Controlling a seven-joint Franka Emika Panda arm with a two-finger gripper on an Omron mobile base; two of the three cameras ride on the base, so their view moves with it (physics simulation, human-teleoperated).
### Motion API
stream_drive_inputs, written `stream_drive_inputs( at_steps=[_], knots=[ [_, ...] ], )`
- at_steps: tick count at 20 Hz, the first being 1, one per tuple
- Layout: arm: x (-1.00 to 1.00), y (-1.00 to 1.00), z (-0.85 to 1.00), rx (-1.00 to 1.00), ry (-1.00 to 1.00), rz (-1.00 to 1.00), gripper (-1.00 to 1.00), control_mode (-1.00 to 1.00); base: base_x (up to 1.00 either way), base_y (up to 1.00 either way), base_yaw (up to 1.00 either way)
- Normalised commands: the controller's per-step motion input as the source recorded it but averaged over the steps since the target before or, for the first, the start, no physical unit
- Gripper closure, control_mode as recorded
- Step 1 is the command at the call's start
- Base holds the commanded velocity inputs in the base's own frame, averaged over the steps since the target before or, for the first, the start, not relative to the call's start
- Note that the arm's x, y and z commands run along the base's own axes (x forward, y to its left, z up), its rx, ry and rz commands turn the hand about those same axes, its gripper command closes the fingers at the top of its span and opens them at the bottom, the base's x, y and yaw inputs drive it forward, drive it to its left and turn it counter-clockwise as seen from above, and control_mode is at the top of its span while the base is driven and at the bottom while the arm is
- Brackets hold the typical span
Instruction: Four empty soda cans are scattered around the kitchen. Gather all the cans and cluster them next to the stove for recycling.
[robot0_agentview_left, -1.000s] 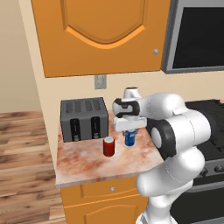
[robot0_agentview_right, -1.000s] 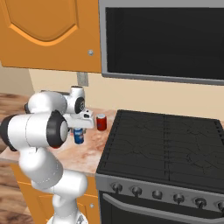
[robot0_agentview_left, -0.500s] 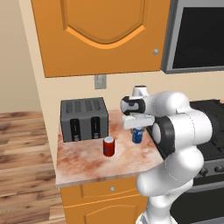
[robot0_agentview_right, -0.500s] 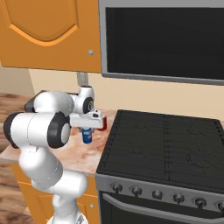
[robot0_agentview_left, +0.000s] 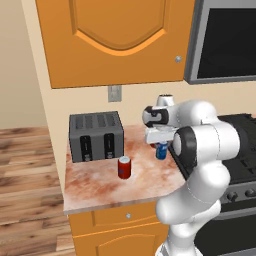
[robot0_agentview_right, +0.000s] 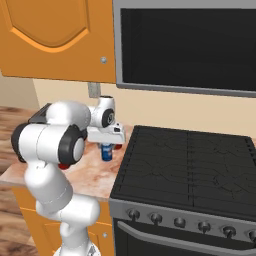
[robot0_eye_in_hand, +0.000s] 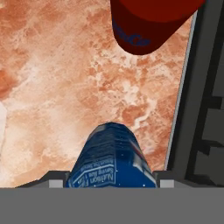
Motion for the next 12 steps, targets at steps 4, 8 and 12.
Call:
stream_drive_inputs(
  at_steps=[4, 8, 12],
  knots=[
    [0.25, -0.14, 0.01, 0.0, 0.0, -0.01, 1.0, -1.0, 0.0, 0.0, 0.0],
    [0.2, -0.13, 0.0, 0.0, 0.0, 0.0, 1.0, -1.0, 0.0, 0.0, 0.0],
    [0.15, -0.09, 0.0, 0.0, 0.0, 0.0, 1.0, -1.0, 0.0, 0.0, 0.0]
  ],
)
